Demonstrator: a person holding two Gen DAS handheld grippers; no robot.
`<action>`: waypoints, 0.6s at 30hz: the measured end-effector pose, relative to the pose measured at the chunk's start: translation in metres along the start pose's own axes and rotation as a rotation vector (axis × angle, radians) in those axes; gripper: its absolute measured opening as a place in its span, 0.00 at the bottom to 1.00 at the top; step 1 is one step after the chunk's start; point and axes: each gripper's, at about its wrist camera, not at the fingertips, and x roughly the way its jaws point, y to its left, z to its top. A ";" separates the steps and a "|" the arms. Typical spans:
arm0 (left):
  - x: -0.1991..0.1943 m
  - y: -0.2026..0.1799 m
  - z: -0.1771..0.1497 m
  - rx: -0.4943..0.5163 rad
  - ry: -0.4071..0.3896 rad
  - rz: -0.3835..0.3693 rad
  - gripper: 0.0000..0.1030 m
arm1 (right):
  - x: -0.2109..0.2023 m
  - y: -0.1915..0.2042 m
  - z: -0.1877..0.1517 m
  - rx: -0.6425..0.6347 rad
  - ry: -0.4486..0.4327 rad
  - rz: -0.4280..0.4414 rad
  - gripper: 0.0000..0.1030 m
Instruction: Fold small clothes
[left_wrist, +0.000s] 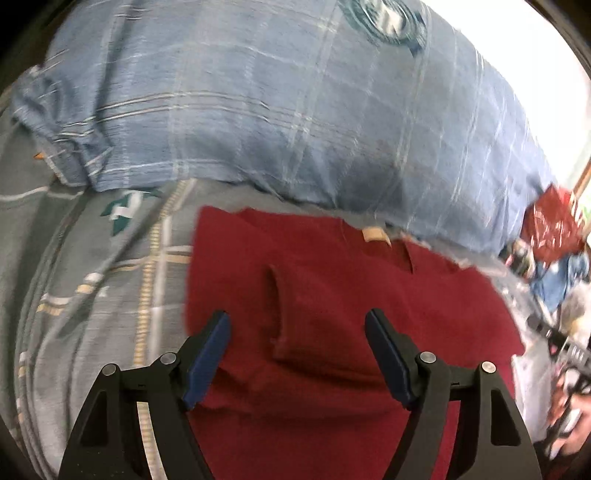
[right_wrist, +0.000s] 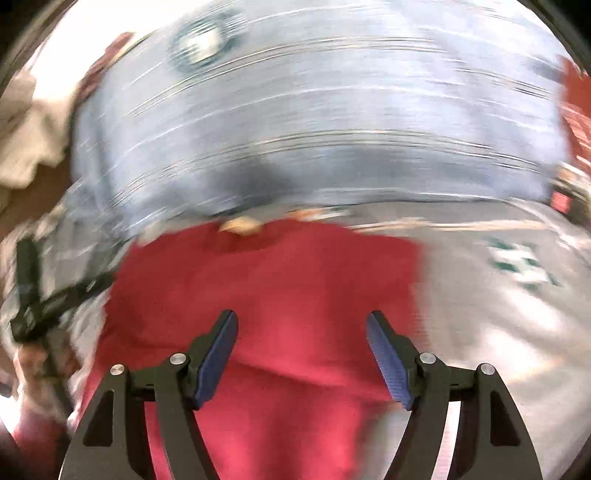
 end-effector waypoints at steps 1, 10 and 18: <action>0.007 -0.005 0.000 0.015 0.016 0.002 0.65 | -0.002 -0.016 0.001 0.029 -0.006 -0.049 0.72; 0.024 -0.025 0.020 0.039 0.033 0.053 0.13 | 0.021 -0.051 -0.007 0.188 0.081 0.076 0.74; 0.016 -0.004 0.006 -0.002 0.039 0.083 0.17 | 0.047 -0.031 0.005 0.132 0.046 0.066 0.07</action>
